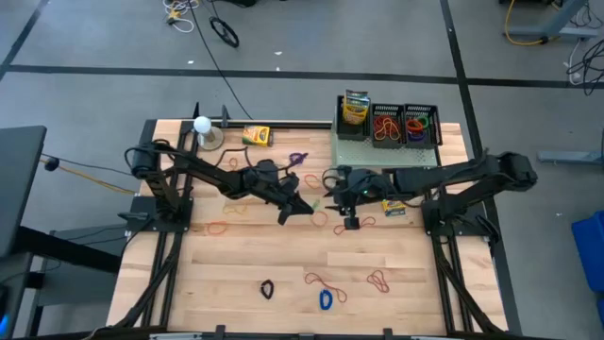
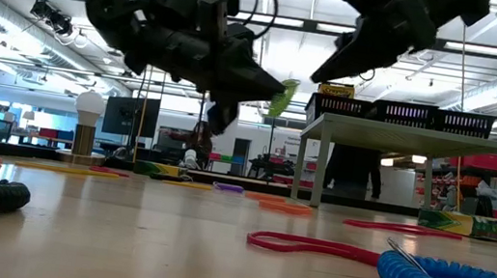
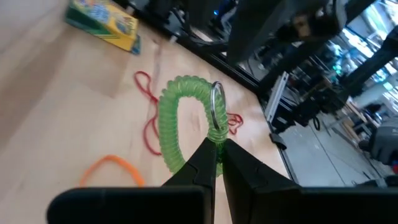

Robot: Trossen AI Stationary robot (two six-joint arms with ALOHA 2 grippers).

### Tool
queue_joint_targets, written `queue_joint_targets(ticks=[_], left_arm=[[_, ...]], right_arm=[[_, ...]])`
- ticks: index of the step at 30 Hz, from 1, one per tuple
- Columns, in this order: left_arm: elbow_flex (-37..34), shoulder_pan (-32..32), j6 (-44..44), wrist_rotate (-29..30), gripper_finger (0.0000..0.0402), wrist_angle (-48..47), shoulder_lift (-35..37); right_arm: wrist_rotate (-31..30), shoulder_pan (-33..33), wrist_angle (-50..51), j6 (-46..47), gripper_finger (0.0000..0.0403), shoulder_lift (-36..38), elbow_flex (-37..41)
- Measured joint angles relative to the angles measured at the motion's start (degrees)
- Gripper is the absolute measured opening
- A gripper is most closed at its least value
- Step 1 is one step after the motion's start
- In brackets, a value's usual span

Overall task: Pick & Place Office Desk Supplies
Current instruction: Put the green spring keychain into the right black basket on the shelf

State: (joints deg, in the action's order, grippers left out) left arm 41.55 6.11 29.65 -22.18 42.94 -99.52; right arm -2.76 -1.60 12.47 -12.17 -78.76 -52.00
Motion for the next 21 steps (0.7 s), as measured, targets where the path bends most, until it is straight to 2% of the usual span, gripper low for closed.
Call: queue_joint_targets(ticks=[11,21], left_arm=[[4.9,-0.7,-0.9,-3.6,0.0018,-2.0,-3.7],[5.2,-1.0,-1.9,-3.8,0.0018,-2.5,-3.7]], right_arm=[[0.3,-2.2,-0.7,-9.4,0.0157,-2.7,-0.5],[1.5,-2.2,0.9,-10.8,0.0099,-4.2,-0.5]])
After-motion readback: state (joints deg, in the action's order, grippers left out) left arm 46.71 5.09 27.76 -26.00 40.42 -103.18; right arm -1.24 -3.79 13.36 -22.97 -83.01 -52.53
